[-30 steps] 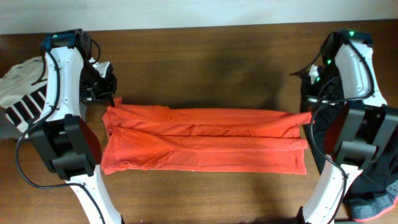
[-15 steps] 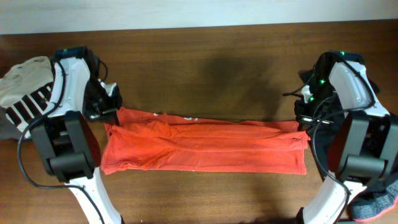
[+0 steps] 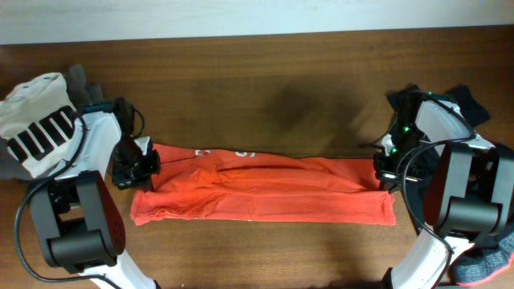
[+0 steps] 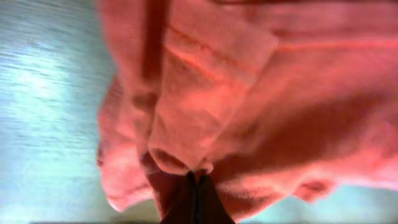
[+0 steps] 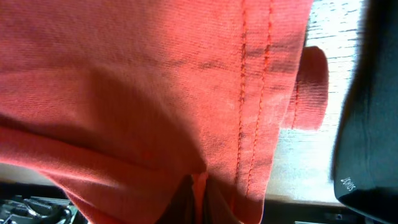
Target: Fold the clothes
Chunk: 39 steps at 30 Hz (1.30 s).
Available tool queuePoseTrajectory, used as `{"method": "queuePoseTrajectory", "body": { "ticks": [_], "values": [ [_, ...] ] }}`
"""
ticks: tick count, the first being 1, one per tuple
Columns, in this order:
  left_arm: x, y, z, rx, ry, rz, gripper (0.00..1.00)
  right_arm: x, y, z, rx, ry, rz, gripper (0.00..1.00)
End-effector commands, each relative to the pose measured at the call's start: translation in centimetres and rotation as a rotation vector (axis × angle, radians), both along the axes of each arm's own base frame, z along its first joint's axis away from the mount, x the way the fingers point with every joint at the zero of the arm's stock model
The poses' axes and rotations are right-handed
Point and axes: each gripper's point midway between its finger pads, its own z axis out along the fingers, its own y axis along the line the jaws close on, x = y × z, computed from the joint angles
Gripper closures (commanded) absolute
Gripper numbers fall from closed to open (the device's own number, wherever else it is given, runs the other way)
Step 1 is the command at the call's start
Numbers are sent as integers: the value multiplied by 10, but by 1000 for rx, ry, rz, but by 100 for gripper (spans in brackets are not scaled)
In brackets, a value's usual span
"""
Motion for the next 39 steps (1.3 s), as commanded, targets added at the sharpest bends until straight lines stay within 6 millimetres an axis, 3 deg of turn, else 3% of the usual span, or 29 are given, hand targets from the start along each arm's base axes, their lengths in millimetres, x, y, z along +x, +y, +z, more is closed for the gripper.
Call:
{"method": "queuePoseTrajectory", "body": {
  "ticks": [1,9,11,16,20,24,29,33,36,39],
  "values": [
    [0,26,-5,163,-9,64,100,-10,-17,-4,-122,41,-9,96],
    [22,33,-10,198,-103,81,92,-9,-22,-8,-162,36,-15,92],
    [23,33,-11,198,-108,82,88,-8,-22,-8,-162,32,-15,85],
    [20,28,-10,171,-94,85,83,-8,-22,-9,-161,28,-17,81],
    [17,23,-10,141,-84,91,83,-7,-19,-9,-146,24,-24,72],
    [19,19,-10,118,-90,96,83,-4,-16,-10,-125,10,-24,53],
    [23,16,-11,99,-105,102,83,2,-17,-13,-121,-18,-12,36],
    [23,15,-11,95,-107,103,83,9,-21,-16,-122,-53,-15,34],
    [23,14,-11,91,-107,104,83,16,-10,-17,-12,-100,-3,34],
    [23,14,-11,91,-107,104,83,11,-8,-17,23,-90,-14,32]
  ]
}}
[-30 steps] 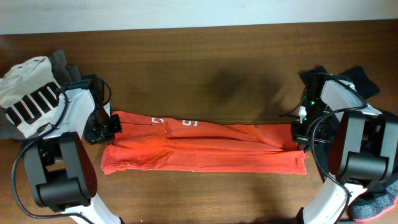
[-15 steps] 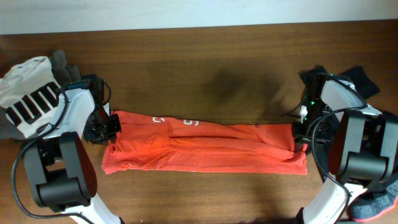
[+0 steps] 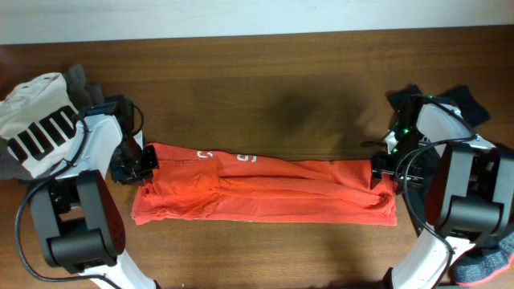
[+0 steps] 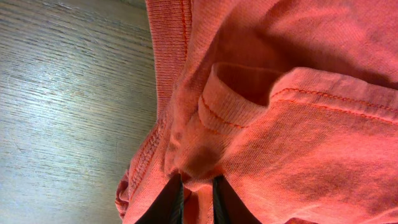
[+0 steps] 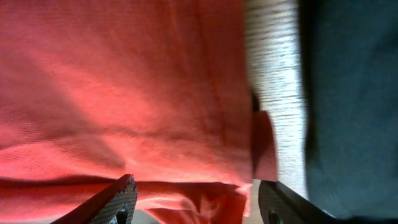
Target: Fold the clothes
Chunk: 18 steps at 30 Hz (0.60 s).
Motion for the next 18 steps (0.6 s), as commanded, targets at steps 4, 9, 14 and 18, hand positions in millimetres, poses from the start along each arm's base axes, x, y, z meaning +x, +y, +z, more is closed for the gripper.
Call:
{"method": "queuePoseTrajectory", "body": {
  "ticks": [4,9,14,18],
  "values": [
    [-1,-1,2,-12,-9,17,83,-19,4,-8,90,26,-24,31],
    [0,-1,2,-12,-12,18,83,-34,5,-30,108,25,-58,31],
    [0,-1,2,-12,-11,18,83,-25,18,-36,177,-31,-90,46],
    [0,-1,2,-12,-12,18,82,-21,17,-37,177,-48,-83,83]
  ]
}}
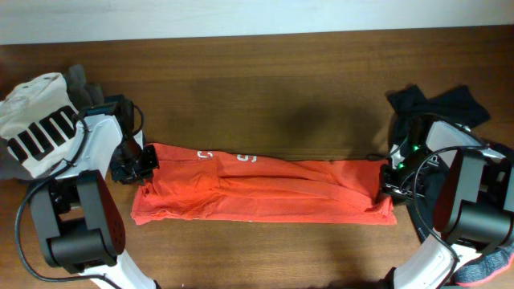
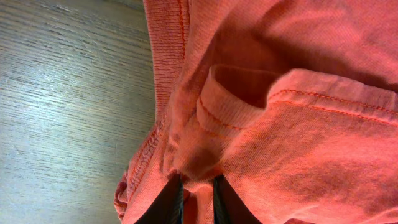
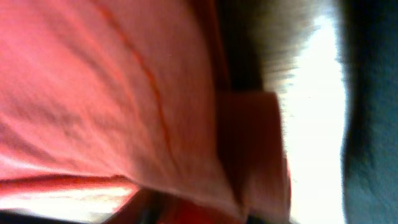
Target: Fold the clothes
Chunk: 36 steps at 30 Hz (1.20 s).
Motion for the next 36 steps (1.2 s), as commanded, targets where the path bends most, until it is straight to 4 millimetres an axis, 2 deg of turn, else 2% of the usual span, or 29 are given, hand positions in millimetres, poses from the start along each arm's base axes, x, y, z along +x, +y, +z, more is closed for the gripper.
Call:
{"method": "queuePoseTrajectory", "body": {
  "ticks": [1,5,7,12,13,14,15,21,24,26,29,36],
  "values": [
    [-1,0,2,-9,-9,17,83,6,13,-15,75,-29,-1,87],
    [0,0,3,-8,-11,16,83,22,9,-8,62,-84,0,96],
    [4,1,7,-3,-25,17,82,28,7,-4,56,-102,1,96],
    [20,10,34,50,-126,43,78,42,3,7,39,-158,3,96],
    [23,12,41,65,-151,42,68,46,1,13,29,-180,5,96],
    [24,14,46,75,-168,42,44,49,-1,18,19,-200,7,96],
    [25,14,50,80,-185,42,32,53,-2,25,10,-225,8,96],
    [26,14,55,81,-200,42,30,68,-16,66,-76,-327,25,96],
    [26,13,55,77,-201,43,30,70,-14,86,-91,-342,44,96],
    [26,13,55,77,-201,51,30,73,-5,95,-87,-345,74,96],
    [26,13,55,76,-201,51,30,80,20,103,-78,-358,144,96],
    [26,10,55,58,-203,51,30,86,100,105,-59,-381,294,96]
  ]
}}
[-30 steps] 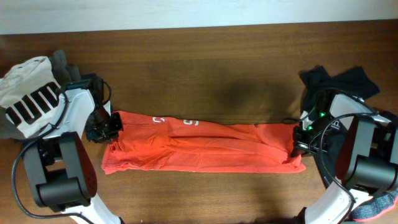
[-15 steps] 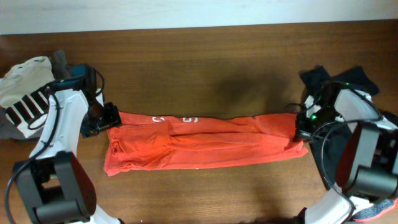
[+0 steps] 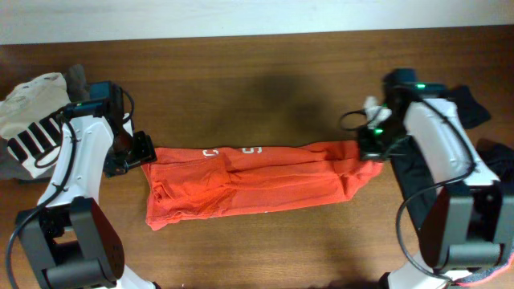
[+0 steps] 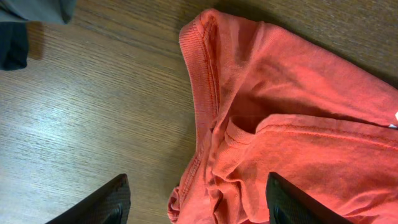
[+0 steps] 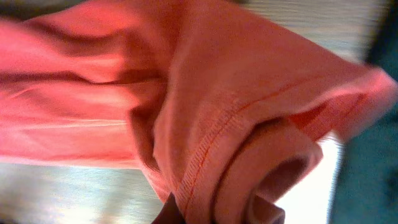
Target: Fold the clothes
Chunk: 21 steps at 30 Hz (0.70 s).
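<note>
An orange shirt (image 3: 249, 181), folded into a long band, lies across the middle of the table. My left gripper (image 3: 132, 152) hangs just above its left end, and in the left wrist view the left gripper (image 4: 198, 196) is open, fingers wide apart over the collar edge (image 4: 202, 93). My right gripper (image 3: 373, 148) is shut on the shirt's right end, which is raised and bunched. In the right wrist view the hemmed cloth (image 5: 211, 143) wraps over the right gripper (image 5: 177, 214).
A white garment with black stripes (image 3: 36, 120) and grey cloth lie at the far left. Dark clothes (image 3: 466, 104) are piled at the right edge behind the right arm, and a reddish item (image 3: 482, 277) shows at the bottom right corner.
My left gripper has let go of the shirt's left end and now stands open above it. My right gripper now holds the right end, lifted and shifted left and back, so the shirt looks shorter.
Both grippers were shut on the ends of the stretched shirt. Then the right one stood open beside the right end while the left stayed on the cloth. Then the right gripper sat at the near right corner. Now it holds that end raised and the left is open.
</note>
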Available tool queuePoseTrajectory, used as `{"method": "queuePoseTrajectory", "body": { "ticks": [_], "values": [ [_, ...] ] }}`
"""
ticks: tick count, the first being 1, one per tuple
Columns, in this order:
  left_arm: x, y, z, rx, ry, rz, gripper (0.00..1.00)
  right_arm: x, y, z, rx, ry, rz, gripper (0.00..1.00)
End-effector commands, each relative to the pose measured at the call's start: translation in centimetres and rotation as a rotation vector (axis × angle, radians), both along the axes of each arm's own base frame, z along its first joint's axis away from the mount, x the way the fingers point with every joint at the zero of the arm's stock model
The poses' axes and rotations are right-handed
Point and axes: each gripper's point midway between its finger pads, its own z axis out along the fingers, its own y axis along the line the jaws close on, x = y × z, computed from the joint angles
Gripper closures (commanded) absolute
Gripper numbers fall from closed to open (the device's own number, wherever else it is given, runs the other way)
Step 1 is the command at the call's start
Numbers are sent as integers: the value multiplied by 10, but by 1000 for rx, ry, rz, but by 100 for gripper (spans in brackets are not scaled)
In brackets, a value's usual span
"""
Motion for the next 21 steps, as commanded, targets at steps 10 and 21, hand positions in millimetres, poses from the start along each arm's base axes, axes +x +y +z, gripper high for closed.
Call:
{"method": "queuePoseTrajectory", "body": {
  "ticks": [10,21],
  "values": [
    [4,-1,5,-16,-22,15,31,-6,142,-10,12,-74,236,95],
    [4,-1,5,-16,-23,15,30,-25,204,-24,37,-107,404,78]
  ]
}}
